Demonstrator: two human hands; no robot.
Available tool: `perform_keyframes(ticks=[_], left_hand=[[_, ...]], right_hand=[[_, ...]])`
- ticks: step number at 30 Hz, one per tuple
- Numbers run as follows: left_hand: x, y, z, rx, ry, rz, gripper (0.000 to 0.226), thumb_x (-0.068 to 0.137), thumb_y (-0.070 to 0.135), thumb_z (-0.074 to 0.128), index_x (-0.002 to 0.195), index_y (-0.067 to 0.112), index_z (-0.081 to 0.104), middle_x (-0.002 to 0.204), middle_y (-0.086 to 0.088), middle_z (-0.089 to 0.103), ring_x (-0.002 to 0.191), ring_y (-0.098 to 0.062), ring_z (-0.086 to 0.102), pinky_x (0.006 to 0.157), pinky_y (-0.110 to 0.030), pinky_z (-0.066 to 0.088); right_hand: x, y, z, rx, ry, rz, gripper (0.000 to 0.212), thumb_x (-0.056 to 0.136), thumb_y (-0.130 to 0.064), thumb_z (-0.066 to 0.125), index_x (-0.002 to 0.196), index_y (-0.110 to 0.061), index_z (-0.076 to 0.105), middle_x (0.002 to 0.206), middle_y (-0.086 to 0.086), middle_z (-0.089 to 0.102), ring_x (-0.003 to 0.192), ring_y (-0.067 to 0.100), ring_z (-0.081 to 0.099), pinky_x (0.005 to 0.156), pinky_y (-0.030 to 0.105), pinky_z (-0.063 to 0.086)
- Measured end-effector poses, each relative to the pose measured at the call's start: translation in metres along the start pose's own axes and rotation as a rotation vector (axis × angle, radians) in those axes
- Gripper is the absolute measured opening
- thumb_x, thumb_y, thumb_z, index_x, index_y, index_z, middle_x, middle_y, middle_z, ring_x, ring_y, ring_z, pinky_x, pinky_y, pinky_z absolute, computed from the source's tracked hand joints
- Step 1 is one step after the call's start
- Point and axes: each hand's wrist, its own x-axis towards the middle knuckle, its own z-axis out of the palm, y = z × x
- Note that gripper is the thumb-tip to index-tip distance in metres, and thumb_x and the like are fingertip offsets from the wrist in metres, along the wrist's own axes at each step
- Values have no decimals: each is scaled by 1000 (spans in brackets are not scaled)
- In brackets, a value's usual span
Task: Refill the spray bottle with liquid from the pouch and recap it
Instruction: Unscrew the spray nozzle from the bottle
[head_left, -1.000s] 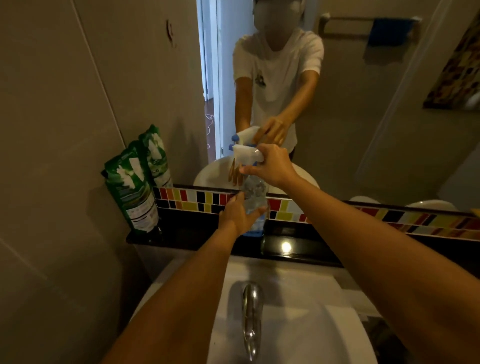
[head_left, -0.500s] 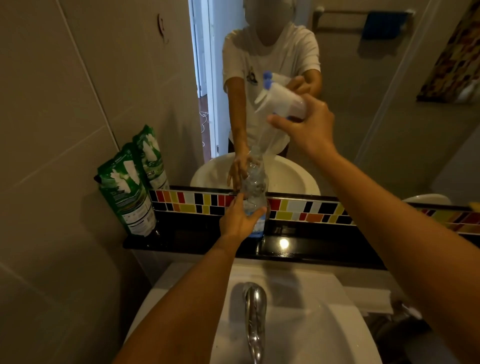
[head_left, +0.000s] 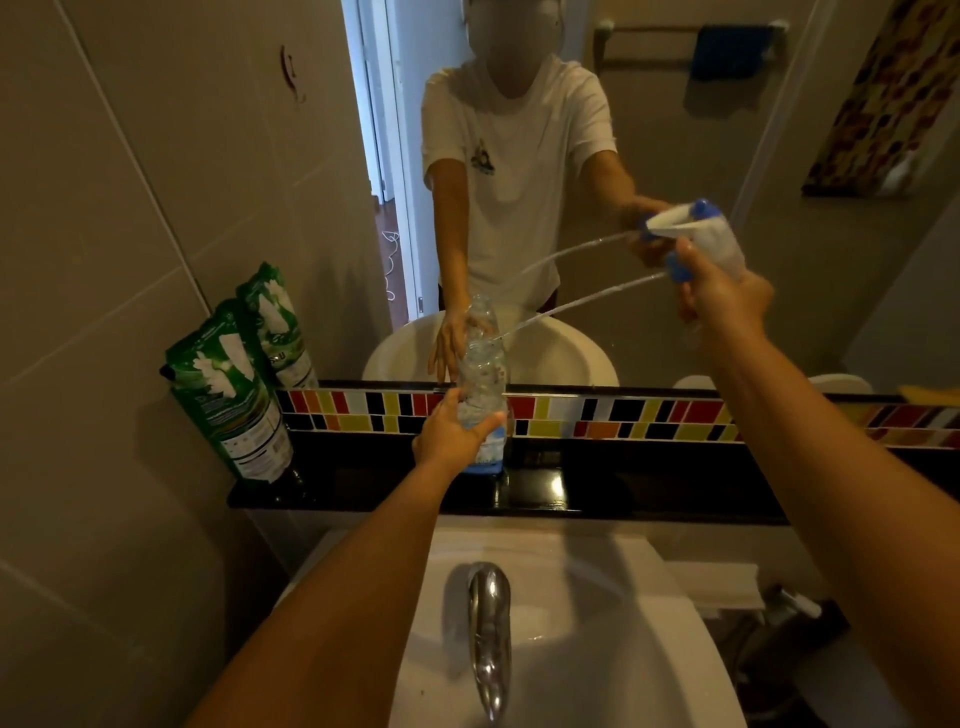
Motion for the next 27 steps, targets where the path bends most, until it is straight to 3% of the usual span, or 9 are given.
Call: perform_keyframes(ticks=[3, 7, 9, 12, 15, 17, 20, 27], left_hand=[[-1, 1, -1, -8, -18, -8, 76, 71, 63, 69, 134, 32, 43, 135, -3, 56, 121, -29, 55, 99, -55, 48], [-1, 0, -2, -36, -21, -23, 89, 53, 77, 63, 130, 36, 45, 130, -2, 60, 116, -27, 59, 95, -53, 52], [-1, 0, -3, -45, -26, -26, 83, 60, 71, 68, 131, 34, 46, 130, -2, 61, 116, -27, 60, 94, -52, 53], [0, -1, -3, -56, -28, -31, 78, 67, 64, 72, 132, 32, 46, 128, -3, 62, 115, -26, 61, 94, -51, 53], [1, -1, -3, -65, -32, -43, 76, 70, 59, 74, 135, 31, 45, 130, -3, 60, 116, -25, 60, 94, -50, 54], [1, 0, -3, -70, -30, -44, 75, 70, 59, 74, 134, 31, 45, 130, -2, 61, 116, -25, 61, 94, -50, 54], [2, -1, -2, -78, -28, -48, 72, 71, 56, 75, 133, 31, 46, 128, -2, 62, 114, -25, 62, 93, -50, 54], [4, -2, 0, -73, -16, -58, 71, 73, 53, 75, 134, 31, 45, 131, -3, 61, 116, -26, 60, 97, -51, 51]], right_hand=[[6, 15, -17, 83, 64, 150, 54, 70, -37, 80, 116, -14, 63, 103, 2, 69, 73, 7, 61, 63, 21, 53], [6, 38, -42, 214, 93, 283, 33, 72, -34, 79, 99, -17, 68, 83, -2, 69, 56, 3, 58, 54, 17, 49], [6, 58, -58, 274, 130, 317, 27, 74, -29, 79, 96, -18, 68, 87, 0, 71, 59, 4, 62, 52, 16, 49], [4, 97, -83, 273, 173, 364, 33, 76, -27, 77, 107, -19, 68, 101, 3, 72, 65, 6, 64, 51, 16, 49], [0, 137, -103, 125, 218, 459, 29, 75, -30, 77, 99, -18, 65, 92, 1, 69, 67, 6, 63, 58, 18, 51], [-4, 160, -106, 46, 217, 507, 39, 74, -32, 78, 106, -16, 62, 89, 2, 67, 69, 9, 63, 63, 22, 53], [-4, 188, -103, -68, 221, 513, 58, 67, -35, 82, 116, -13, 61, 103, 6, 68, 88, 19, 67, 74, 31, 57], [-5, 213, -92, -294, 246, 434, 65, 72, -29, 80, 125, -1, 55, 116, 12, 62, 105, 29, 62, 86, 36, 54]])
